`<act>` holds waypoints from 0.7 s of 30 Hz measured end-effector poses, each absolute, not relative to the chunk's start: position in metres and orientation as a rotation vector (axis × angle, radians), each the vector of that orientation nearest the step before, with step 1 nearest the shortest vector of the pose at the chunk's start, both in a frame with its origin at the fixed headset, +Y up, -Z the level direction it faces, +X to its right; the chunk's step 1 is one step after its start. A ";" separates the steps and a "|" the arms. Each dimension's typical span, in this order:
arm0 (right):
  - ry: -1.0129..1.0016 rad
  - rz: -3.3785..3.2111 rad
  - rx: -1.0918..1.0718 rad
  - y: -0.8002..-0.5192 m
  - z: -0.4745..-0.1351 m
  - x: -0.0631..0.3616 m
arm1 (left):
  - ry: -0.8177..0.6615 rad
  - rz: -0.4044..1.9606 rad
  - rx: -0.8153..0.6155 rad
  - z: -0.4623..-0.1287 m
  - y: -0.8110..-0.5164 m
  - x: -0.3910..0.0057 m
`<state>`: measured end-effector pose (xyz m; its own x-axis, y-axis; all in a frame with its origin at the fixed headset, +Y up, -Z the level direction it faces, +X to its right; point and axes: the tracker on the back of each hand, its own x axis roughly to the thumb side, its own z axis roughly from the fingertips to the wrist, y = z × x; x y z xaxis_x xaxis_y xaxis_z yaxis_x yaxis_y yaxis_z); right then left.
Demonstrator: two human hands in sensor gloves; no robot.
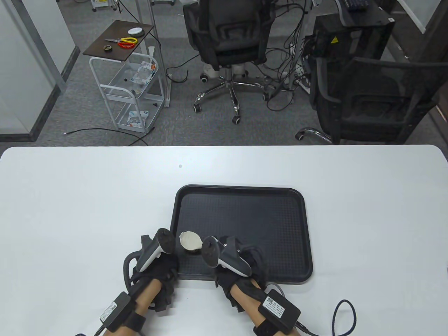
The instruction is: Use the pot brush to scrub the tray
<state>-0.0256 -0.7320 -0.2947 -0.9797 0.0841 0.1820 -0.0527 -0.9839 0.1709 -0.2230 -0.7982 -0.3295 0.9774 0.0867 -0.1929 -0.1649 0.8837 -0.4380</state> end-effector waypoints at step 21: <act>0.320 3.055 -0.133 -0.741 -0.270 0.155 | 0.172 0.130 -0.469 -0.330 -0.798 -0.223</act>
<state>0.1550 -0.7409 -0.2696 -0.9940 0.0573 -0.0930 -0.0753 -0.9762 0.2036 -0.2233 -0.7984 -0.3296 0.9773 0.0845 -0.1941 -0.1634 0.8841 -0.4377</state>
